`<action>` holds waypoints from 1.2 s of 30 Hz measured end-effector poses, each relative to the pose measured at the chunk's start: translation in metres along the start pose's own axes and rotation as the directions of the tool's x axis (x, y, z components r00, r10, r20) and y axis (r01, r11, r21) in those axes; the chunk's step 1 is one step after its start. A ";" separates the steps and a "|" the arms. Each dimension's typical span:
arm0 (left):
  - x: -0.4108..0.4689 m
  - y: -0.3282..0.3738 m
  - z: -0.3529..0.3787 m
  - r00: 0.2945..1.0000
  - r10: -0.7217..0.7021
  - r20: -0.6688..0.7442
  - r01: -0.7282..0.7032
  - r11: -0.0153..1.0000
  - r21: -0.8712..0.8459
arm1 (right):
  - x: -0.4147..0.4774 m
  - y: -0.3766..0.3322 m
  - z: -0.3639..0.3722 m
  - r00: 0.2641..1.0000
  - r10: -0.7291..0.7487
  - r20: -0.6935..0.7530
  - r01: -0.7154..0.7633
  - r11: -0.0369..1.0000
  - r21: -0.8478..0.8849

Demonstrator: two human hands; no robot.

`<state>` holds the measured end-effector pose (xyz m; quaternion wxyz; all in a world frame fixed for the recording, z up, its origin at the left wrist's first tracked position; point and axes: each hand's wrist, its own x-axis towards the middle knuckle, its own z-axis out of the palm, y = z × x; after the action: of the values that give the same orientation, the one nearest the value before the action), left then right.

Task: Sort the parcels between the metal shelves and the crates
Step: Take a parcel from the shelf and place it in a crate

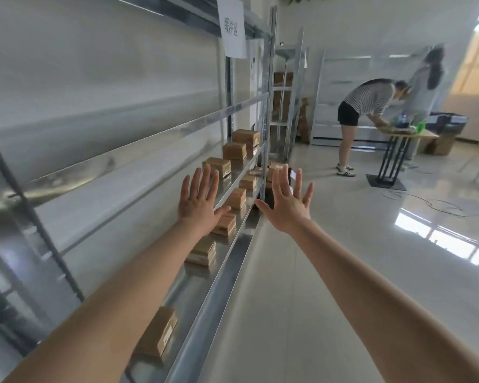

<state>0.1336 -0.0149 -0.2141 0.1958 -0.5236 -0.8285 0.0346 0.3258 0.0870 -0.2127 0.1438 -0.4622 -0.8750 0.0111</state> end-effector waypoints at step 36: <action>0.546 0.068 0.223 0.868 -0.474 0.148 0.493 0.860 -0.135 | 0.651 0.115 0.186 0.845 -0.478 0.240 0.490 0.872 0.008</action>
<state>-0.0937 0.5301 -0.2798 0.1074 -0.3107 -0.9427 -0.0570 0.0241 0.7021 -0.2513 0.0252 -0.2259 -0.9738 0.0057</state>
